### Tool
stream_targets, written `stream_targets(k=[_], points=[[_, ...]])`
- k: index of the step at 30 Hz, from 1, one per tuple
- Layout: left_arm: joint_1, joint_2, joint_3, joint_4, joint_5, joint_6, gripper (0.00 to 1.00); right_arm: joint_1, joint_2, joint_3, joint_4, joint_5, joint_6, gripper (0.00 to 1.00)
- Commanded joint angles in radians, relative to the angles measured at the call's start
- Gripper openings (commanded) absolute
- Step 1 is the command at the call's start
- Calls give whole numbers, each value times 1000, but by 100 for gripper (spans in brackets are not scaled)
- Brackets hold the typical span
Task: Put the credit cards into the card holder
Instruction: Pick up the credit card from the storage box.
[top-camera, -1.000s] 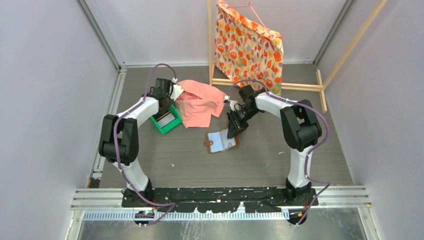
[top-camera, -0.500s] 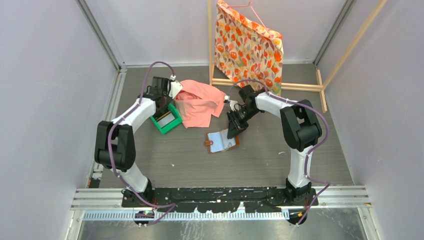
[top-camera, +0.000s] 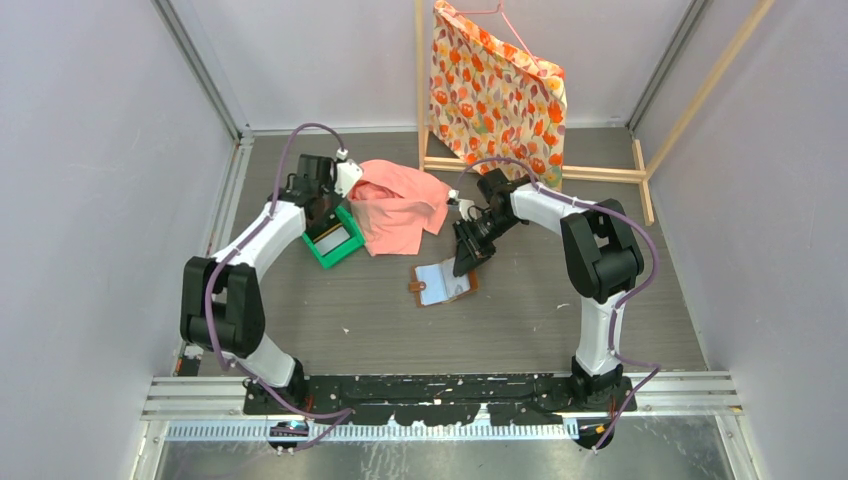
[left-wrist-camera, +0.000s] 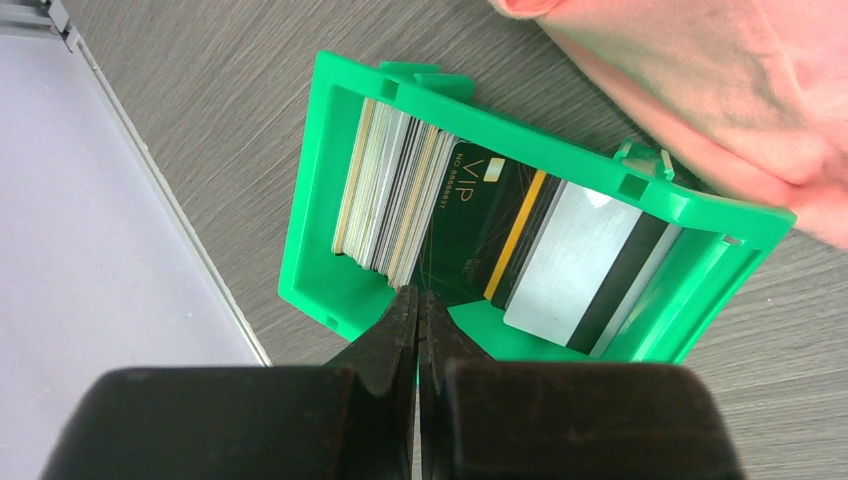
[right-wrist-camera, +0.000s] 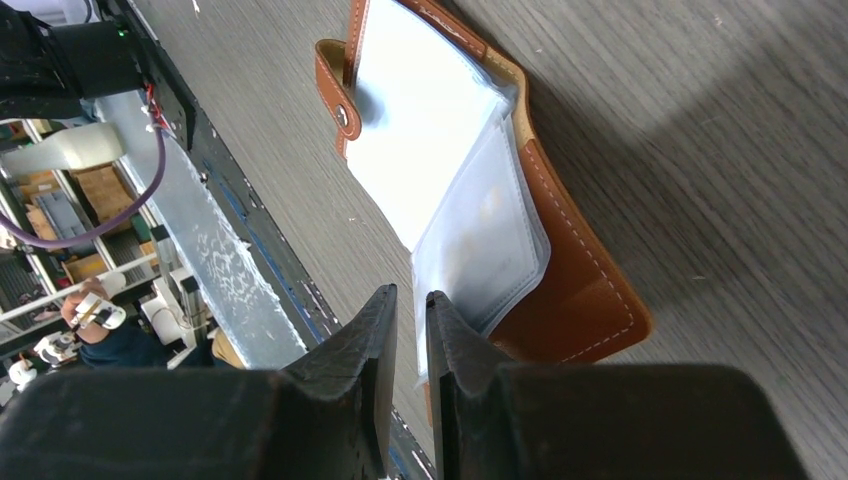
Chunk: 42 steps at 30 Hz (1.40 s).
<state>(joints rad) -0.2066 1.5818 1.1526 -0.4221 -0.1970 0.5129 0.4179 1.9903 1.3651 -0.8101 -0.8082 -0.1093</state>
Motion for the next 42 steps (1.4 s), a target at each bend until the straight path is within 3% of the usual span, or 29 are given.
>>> stream_targets(k=[1,4,7,10,19,26,37,42], points=[[9,-41,-8,4,24,-14,0,9,-40,34,-13,-42,-23,23],[8,-27,-13,22,33,-9,1,9,-40,33,-14,-47,-26,23],[10,25,-2,47,15,8,30,10,-40,34,-16,-52,-28,23],[13,102,35,29,14,13,46,10,-39,33,-19,-56,-32,23],[13,204,70,61,-57,17,49,10,-34,35,-26,-68,-39,23],[13,200,55,97,-100,24,42,9,-34,34,-28,-74,-41,23],[13,208,37,105,-37,23,61,11,-36,37,-31,-77,-46,23],[13,249,29,136,-109,32,62,11,-36,36,-34,-81,-48,23]])
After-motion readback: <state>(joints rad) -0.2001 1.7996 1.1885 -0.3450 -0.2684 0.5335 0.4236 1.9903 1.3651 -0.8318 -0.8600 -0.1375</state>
